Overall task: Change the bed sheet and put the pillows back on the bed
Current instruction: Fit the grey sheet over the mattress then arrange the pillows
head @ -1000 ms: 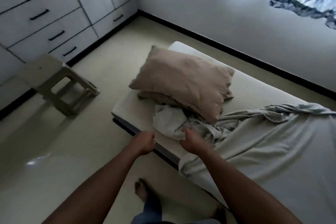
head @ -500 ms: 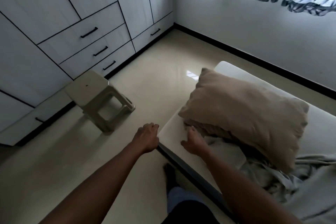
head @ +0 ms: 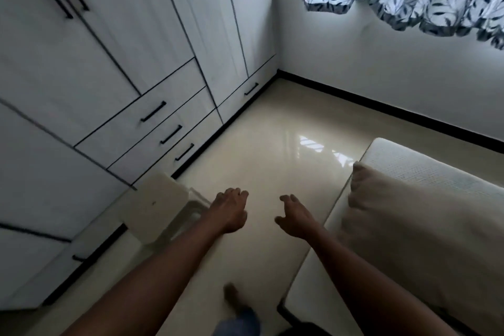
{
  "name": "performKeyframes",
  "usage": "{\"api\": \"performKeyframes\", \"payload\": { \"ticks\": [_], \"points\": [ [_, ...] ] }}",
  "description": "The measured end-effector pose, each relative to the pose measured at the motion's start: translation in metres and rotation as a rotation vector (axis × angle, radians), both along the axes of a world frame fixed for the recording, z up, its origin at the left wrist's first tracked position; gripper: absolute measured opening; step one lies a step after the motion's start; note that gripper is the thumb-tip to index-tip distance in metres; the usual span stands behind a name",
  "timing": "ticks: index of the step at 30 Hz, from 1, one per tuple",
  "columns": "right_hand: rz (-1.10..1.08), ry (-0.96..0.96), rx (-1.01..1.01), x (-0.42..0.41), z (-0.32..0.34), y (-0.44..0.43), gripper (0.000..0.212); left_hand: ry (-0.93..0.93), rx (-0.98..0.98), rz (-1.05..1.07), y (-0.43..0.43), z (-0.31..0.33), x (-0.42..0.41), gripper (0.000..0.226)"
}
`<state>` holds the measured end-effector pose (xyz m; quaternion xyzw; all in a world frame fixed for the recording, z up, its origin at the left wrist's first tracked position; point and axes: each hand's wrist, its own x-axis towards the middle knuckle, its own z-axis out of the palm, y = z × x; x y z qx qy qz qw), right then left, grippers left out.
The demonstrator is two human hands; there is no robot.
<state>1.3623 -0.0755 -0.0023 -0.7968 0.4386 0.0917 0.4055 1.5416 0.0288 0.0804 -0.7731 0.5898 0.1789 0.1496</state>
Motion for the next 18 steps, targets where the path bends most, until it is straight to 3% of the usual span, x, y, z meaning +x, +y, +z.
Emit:
{"api": "performKeyframes", "payload": {
  "ticks": [12,16,18],
  "points": [
    [-0.265,0.19,-0.043,0.103,-0.001,-0.199,0.081,-0.021,-0.027,-0.41,-0.243,-0.018,0.17,0.058],
    [-0.359,0.205,-0.074,0.112,0.015,-0.237,0.081,0.033,-0.027,-0.439,-0.318,-0.013,0.185,0.047],
    [-0.45,0.23,-0.071,0.101,0.018,-0.264,0.081,0.033,-0.023,-0.586,-0.377,-0.019,0.172,0.046]
  ]
}}
